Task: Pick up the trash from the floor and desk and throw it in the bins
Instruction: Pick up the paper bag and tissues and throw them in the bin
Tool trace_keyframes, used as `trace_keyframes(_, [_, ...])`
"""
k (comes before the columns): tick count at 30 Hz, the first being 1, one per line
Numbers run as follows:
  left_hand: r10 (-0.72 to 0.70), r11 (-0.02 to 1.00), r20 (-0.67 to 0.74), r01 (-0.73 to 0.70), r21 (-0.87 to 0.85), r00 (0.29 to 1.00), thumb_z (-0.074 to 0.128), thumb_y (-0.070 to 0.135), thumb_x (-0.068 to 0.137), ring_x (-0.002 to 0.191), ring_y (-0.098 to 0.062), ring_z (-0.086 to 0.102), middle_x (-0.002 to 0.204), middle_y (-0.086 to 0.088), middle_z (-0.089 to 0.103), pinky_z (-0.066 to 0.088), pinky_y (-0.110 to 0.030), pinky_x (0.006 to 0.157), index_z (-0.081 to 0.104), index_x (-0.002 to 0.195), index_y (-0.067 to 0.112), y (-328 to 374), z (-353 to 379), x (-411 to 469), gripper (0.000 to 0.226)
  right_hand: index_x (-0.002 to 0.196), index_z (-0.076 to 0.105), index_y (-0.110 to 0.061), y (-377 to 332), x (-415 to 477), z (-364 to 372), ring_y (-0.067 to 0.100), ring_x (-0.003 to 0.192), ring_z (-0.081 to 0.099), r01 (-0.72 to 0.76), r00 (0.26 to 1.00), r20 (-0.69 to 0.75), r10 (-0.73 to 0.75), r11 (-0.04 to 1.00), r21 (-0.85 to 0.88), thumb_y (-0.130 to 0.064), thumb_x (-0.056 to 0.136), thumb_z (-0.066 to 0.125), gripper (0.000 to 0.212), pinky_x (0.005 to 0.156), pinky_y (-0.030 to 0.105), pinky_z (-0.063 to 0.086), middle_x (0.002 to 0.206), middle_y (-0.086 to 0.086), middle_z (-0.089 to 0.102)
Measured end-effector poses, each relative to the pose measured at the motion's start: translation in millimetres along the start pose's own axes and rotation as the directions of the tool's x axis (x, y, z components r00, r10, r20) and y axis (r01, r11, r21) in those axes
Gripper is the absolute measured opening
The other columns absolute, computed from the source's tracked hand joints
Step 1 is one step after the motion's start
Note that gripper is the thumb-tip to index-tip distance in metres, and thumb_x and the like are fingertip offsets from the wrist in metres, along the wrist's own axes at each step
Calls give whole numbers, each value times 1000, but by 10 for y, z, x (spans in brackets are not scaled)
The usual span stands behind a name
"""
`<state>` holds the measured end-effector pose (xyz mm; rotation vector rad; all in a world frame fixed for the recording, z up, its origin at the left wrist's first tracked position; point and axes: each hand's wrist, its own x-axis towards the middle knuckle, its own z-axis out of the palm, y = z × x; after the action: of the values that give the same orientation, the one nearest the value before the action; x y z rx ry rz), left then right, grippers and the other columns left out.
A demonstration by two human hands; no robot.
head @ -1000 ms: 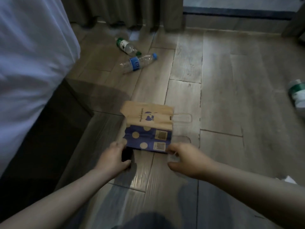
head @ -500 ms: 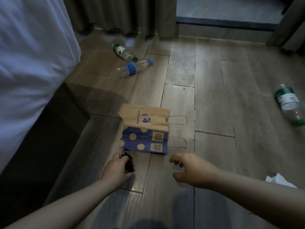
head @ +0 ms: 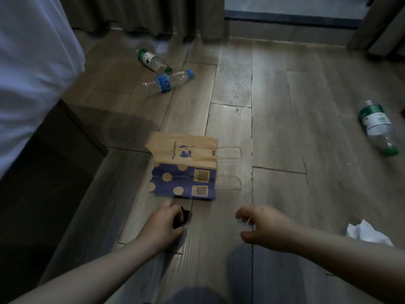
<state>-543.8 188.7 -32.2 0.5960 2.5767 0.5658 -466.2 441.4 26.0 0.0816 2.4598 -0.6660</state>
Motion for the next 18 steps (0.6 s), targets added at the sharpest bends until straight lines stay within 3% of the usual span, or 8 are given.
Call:
trace_keyframes(6, [203,977,-110,-194,89,973,71,24,79,98,-11,53,111,6,46,49,-24,80,47,96,25,170,-343,359,29,133,48,-29,112,-24,16,5,108,55,-28,1000,0,28,1000,-8,-35,88,64,48,86,18,47,126,-7,56])
trace_keyframes(9, [276,940,-93,-248,236,957,71,34,77,111,-13,47,121,5,45,44,-25,91,46,105,25,182,-434,586,39,133,47,-29,141,-3,34,6,111,54,-36,999,1,36,999,-10,-34,88,63,48,86,16,46,128,-7,55])
trace_keyframes(12, [219,870,9,-199,450,976,73,51,69,134,-23,26,144,-2,28,27,-42,113,39,124,25,118,-367,737,69,134,47,-29,163,30,38,7,111,54,-34,999,7,34,999,-3,-34,88,63,49,86,17,46,128,-6,54])
trace_keyframes(15, [183,846,62,-189,498,981,73,56,66,146,-33,-8,158,-4,-9,7,-58,117,31,132,24,59,-271,843,84,133,47,-30,225,67,55,4,106,53,-30,1000,6,30,1000,-3,-35,88,63,48,79,14,44,127,-7,55])
trace_keyframes(16, [187,844,68,-196,500,980,73,55,65,146,-34,-10,158,-3,-12,6,-60,116,29,132,24,57,-256,875,86,133,47,-30,258,78,62,3,104,52,-33,999,6,33,999,-3,-35,88,63,48,77,12,42,126,-7,55])
trace_keyframes(18, [197,841,79,-209,499,977,73,54,66,146,-32,4,158,-4,2,8,-59,116,27,136,24,81,-249,935,89,133,48,-29,332,83,72,4,104,53,-47,999,6,47,999,-4,-36,88,63,48,77,12,42,126,-6,56])
